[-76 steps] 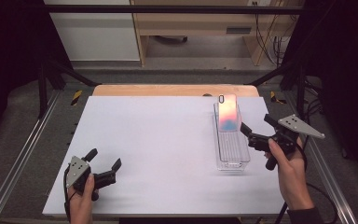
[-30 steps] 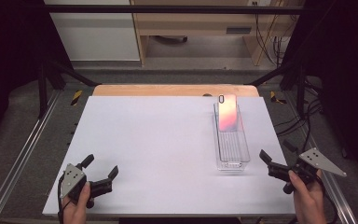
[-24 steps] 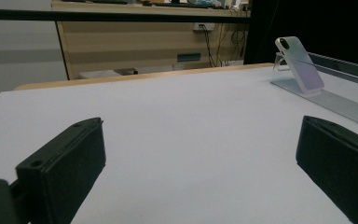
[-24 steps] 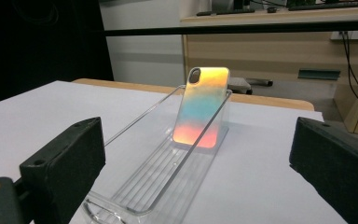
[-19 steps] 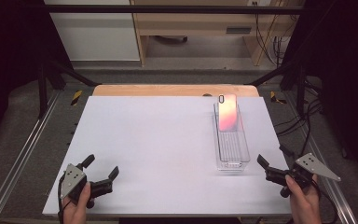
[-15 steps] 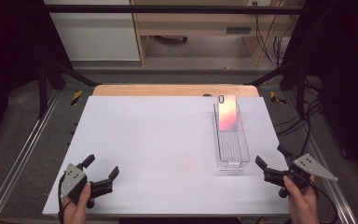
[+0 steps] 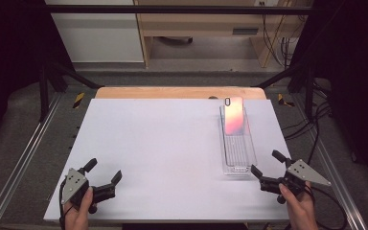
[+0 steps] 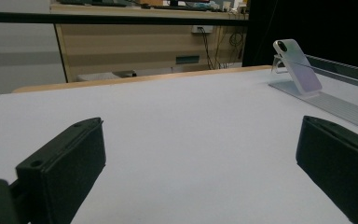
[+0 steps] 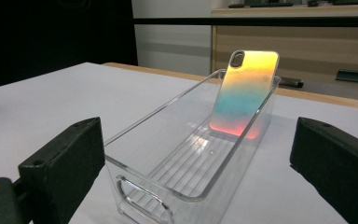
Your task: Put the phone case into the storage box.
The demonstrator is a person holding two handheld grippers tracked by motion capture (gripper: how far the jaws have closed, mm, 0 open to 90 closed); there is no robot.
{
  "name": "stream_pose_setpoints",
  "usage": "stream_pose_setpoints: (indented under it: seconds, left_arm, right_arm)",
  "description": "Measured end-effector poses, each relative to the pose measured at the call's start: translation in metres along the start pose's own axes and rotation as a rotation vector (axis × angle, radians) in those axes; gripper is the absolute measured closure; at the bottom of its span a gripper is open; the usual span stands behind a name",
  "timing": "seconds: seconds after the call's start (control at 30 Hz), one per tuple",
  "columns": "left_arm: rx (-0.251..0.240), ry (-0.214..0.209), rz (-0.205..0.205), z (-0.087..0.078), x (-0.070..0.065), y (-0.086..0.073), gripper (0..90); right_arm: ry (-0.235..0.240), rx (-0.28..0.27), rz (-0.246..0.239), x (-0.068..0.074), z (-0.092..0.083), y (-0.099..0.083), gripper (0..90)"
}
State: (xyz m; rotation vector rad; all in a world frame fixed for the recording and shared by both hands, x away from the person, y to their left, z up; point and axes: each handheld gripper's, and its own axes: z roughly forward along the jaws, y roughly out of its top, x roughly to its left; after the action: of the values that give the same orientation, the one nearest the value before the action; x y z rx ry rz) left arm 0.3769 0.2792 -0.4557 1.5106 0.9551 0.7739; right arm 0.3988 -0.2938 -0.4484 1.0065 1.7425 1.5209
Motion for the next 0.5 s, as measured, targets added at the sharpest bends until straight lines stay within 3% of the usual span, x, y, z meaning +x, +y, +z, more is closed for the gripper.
stream_pose_setpoints:
  seconds: [0.5]
  left_arm:
    - [-0.030,-0.013,-0.003,-0.002,0.000,-0.001,0.8]
  right_arm:
    - [0.057,0.011,-0.028,0.012,0.015,-0.006,3.6]
